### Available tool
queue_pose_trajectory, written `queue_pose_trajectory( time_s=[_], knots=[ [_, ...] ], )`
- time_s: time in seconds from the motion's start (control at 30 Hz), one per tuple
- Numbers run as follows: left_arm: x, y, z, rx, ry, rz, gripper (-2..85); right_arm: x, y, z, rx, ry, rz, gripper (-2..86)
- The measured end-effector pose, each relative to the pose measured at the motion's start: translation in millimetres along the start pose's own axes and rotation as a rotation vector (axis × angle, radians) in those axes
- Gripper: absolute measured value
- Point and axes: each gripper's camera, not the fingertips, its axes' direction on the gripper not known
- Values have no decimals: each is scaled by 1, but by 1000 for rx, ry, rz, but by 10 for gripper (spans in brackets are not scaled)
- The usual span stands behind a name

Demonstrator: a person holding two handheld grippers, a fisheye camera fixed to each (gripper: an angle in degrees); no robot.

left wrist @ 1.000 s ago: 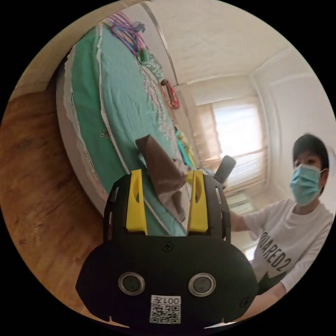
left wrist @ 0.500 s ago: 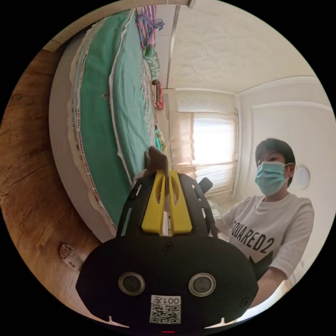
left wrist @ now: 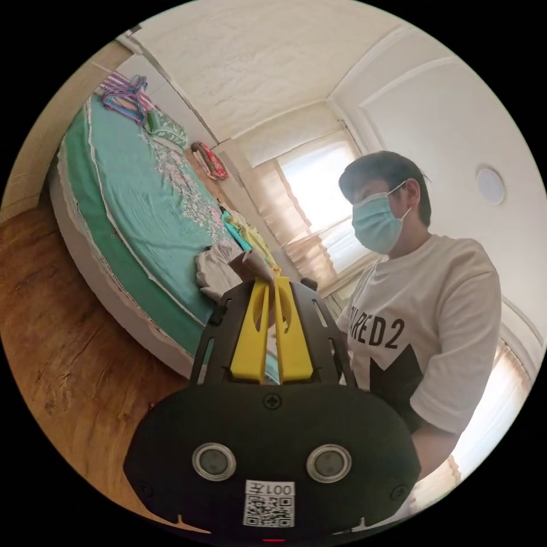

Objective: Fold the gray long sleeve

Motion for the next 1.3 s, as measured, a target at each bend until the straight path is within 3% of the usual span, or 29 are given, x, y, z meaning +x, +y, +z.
queue_pose_trajectory(
  time_s=[0.23,0.37,0.53,0.63,0.9,1.13,1.3],
  knots=[
    [80,-7,51,-205,-16,215,-9,-41,36,13,155,-33,-17,124],
    [131,-6,85,-341,-39,316,-9,-46,50,-2,276,-268,-88,72],
    [181,4,101,-391,-57,365,-9,-87,80,-37,359,-291,-152,23],
    [196,17,112,-439,-33,371,-8,-129,104,-42,349,-188,-139,17],
    [184,56,173,-608,171,391,-4,-199,170,-17,426,31,159,13],
    [202,46,152,-580,86,477,-9,-248,181,18,381,157,210,11],
    [235,43,162,-709,-23,618,-9,-288,169,51,264,238,176,11]
  ],
)
